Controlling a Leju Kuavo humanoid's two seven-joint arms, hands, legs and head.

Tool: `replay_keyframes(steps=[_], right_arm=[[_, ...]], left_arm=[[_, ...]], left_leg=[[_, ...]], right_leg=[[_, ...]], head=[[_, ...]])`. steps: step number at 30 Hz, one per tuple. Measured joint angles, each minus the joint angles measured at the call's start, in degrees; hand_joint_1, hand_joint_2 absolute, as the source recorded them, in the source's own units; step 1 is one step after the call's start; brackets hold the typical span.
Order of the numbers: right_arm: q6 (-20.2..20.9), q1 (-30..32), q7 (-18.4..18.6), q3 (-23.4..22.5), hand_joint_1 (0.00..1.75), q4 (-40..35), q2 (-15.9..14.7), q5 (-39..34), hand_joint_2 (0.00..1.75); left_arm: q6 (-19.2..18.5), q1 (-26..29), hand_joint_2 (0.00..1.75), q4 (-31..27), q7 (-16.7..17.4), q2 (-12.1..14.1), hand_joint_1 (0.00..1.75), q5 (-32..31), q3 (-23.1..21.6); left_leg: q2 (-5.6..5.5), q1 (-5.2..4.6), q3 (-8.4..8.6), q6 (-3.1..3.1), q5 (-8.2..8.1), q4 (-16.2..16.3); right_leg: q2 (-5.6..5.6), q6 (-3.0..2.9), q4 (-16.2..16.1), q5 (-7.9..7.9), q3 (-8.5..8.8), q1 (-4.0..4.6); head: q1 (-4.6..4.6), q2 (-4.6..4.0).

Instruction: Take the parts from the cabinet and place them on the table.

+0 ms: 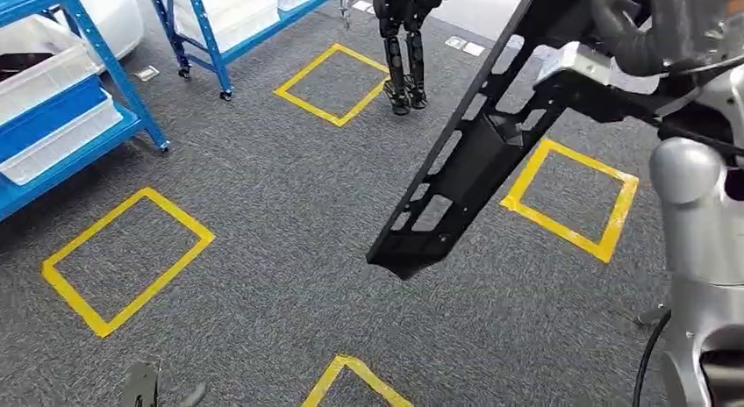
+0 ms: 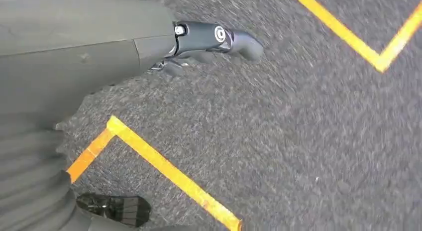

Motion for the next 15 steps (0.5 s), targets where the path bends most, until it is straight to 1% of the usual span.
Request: replay_keyframes(steps=[1,2,3,4,5,6,7,8,9,10,11,12,13,14,15], right_arm=[[0.2,-0.6,0.1,0.2,1.75,0.1,-0.3,-0.2,1.75],[0.2,-1.4,0.2,0.4,1.75,0.2,-0.6,-0.3,1.75],[0.2,-2.0,0.2,0.7,1.75,0.3,-0.8,-0.3,1.75],[0.2,-2.6,0.4,0.9,1.75,0.3,-1.0,-0.4,1.75],[0.4,-3.4,0.6,1.2,1.75,0.4,-1.0,-0.5,1.75],[0.5,-3.7,0.9,1.4,1.75,0.4,-1.2,-0.6,1.75],[0.6,-3.9,1.2,1.7,1.75,0.5,-1.6,-0.8,1.75],[0.7,-4.0,1.4,1.9,1.75,0.6,-2.1,-1.0,1.75],[0.8,-4.3,1.6,2.2,1.75,0.7,-2.4,-1.2,1.75],[0.8,-4.7,1.6,2.4,1.75,0.7,-2.6,-1.3,1.75],[0.8,-5.1,1.6,2.6,1.75,0.8,-2.7,-1.3,1.75],[0.8,-5.2,1.7,2.7,1.75,0.9,-2.7,-1.4,1.75],[0.9,-5.3,1.7,3.0,1.75,0.9,-2.6,-1.4,1.75],[1.0,-5.3,1.7,3.4,1.75,1.0,-2.6,-1.5,1.75],[1.2,-5.3,1.8,3.6,1.75,1.1,-2.6,-1.6,1.75]], left_arm=[[0.0,0.0,1.75,0.0,0.0,0.0,0.00,0.0,-0.1],[0.0,-0.1,1.75,0.0,0.0,0.0,0.00,-0.1,-0.2],[0.0,-0.2,1.75,0.0,0.1,0.0,0.00,-0.1,-0.3],[0.0,-0.2,1.75,0.0,0.1,0.0,0.00,-0.3,-0.5],[0.0,-0.2,1.75,0.0,0.2,-0.1,0.00,-0.7,-0.7],[-0.1,-0.2,1.75,0.0,0.4,-0.1,0.00,-1.2,-1.0],[-0.1,-0.2,1.75,0.0,0.6,-0.1,0.00,-1.8,-1.3],[-0.1,-0.3,1.75,0.0,0.9,-0.2,0.00,-2.2,-1.7],[-0.1,-0.3,1.75,0.0,1.1,-0.2,0.00,-2.5,-2.0],[0.0,-0.4,1.75,0.0,1.2,-0.2,0.00,-2.6,-2.4],[0.0,-0.3,1.75,0.0,1.3,-0.3,0.00,-2.8,-2.6],[0.0,-0.3,1.75,0.0,1.4,-0.3,0.00,-3.0,-2.8],[0.0,-0.2,1.75,0.0,1.6,-0.3,0.00,-3.1,-2.8],[0.0,-0.2,1.75,0.0,1.8,-0.3,0.00,-3.2,-2.9],[0.0,-0.2,1.75,0.0,2.1,-0.3,0.00,-3.6,-2.9]], left_leg=[[0.64,0.00,0.01,-0.03,-0.02,0.0],[1.42,0.00,0.05,-0.07,-0.05,0.0],[1.97,0.00,0.12,-0.17,-0.11,0.0],[2.40,-0.21,0.26,-0.38,-0.21,0.0],[2.98,-0.79,0.08,-0.81,-0.53,0.4],[3.50,-0.90,0.23,-0.91,-0.46,0.3],[4.04,-1.00,0.32,-0.99,-0.52,0.3],[4.81,-0.90,0.42,-1.15,-0.59,0.2],[5.24,-0.79,0.32,-1.46,-0.84,0.4],[2.53,-0.31,-0.12,-1.98,-1.85,1.4],[0.03,-0.11,-1.10,-2.07,-3.99,4.2],[-1.23,-0.10,-2.78,-2.20,-6.45,8.4],[-1.92,-0.10,-5.06,-2.36,-8.90,13.6],[-2.10,-0.07,-6.73,-2.42,-10.12,17.3],[-2.12,-0.02,-7.39,-2.44,-10.05,18.7]], right_leg=[[-0.12,0.48,-2.2,1.10,1.23,-0.01],[-0.65,1.00,-7.6,3.14,4.13,-0.02],[-1.71,1.25,-12.7,4.79,6.97,-0.02],[-5.26,1.09,-17.6,5.93,9.81,0.06],[-5.68,0.51,-19.3,6.44,10.80,1.24],[-4.73,-0.26,-19.3,6.79,10.42,1.17],[-4.19,-0.45,-19.2,6.87,10.23,1.15],[-3.38,-0.56,-19.1,6.91,10.07,1.20],[-2.80,-1.15,-19.4,7.26,10.11,0.40],[-2.08,-1.45,-19.5,7.46,10.18,-0.23],[-1.53,-2.05,-19.5,7.56,10.08,-0.34],[-1.05,-2.56,-19.5,7.62,10.03,-0.31],[-0.32,-2.57,-19.5,7.63,10.01,-0.24],[0.43,-2.57,-19.5,7.65,9.99,-0.20],[1.17,-2.55,-19.5,7.66,9.99,-0.22]], head=[[0.02,0.00],[0.02,0.00],[0.02,0.00],[0.13,0.00],[0.38,0.00],[0.04,0.00],[0.02,0.00],[0.07,0.00],[0.00,0.00],[-0.02,0.00],[-0.04,0.00],[-0.20,0.00],[-0.13,0.00],[-0.17,0.00],[-0.22,0.00]])
